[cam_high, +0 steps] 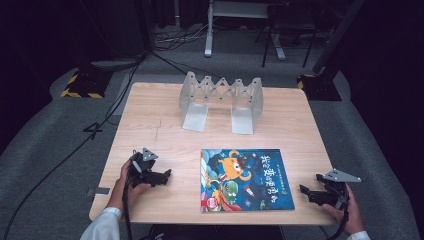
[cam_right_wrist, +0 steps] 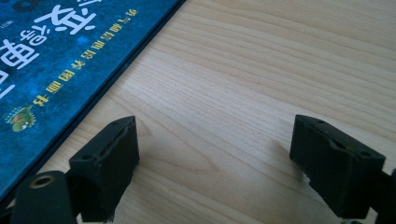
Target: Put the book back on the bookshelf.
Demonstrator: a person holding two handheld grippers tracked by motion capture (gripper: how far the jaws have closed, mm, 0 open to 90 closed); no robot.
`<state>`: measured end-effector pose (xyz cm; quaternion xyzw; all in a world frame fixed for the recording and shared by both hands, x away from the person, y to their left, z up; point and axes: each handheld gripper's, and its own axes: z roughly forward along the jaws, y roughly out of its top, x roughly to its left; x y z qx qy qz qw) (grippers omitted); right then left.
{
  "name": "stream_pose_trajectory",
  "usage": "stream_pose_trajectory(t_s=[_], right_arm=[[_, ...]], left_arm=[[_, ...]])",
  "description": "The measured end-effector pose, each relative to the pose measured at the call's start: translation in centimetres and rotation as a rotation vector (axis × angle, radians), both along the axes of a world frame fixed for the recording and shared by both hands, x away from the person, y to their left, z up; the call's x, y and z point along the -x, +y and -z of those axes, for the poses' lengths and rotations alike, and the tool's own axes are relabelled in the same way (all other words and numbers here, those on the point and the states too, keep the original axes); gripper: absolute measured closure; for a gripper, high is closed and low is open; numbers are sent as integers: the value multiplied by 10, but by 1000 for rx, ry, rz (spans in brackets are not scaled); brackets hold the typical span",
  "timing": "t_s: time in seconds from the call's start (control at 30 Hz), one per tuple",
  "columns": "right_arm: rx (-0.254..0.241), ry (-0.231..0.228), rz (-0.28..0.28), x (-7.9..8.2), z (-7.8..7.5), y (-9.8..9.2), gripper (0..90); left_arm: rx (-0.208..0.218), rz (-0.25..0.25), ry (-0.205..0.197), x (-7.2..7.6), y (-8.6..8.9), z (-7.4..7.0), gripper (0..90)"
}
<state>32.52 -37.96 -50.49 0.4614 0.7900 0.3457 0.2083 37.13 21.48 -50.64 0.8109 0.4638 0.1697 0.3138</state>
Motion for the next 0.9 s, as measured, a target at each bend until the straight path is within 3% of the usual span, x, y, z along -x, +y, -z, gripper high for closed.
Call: stream_pose_trajectory(t_s=[0.17,0.3,0.47,0.57,0.6,0.63,0.7,0.9], right_arm=[[2,-6,-32,1,-1,0,205],[12,-14,-40,2,-1,2,206],[23,-25,-82,6,-2,5,272],[42,-27,-105,8,-5,10,282],[15,-15,-113,9,-6,11,283],[-26,-5,-141,12,-7,13,282],[-7,-13,-186,20,-8,22,275],[-32,-22,-312,40,-14,45,255]], left_arm=[[-8,78,-1,2,-5,0,4],[-6,101,3,8,-4,0,2],[-2,231,10,18,-2,0,1],[1,255,8,22,-6,0,1],[-1,271,10,22,-7,0,1],[0,280,11,22,-9,0,1],[0,294,9,21,-11,0,1],[-4,346,6,12,-33,-1,1]])
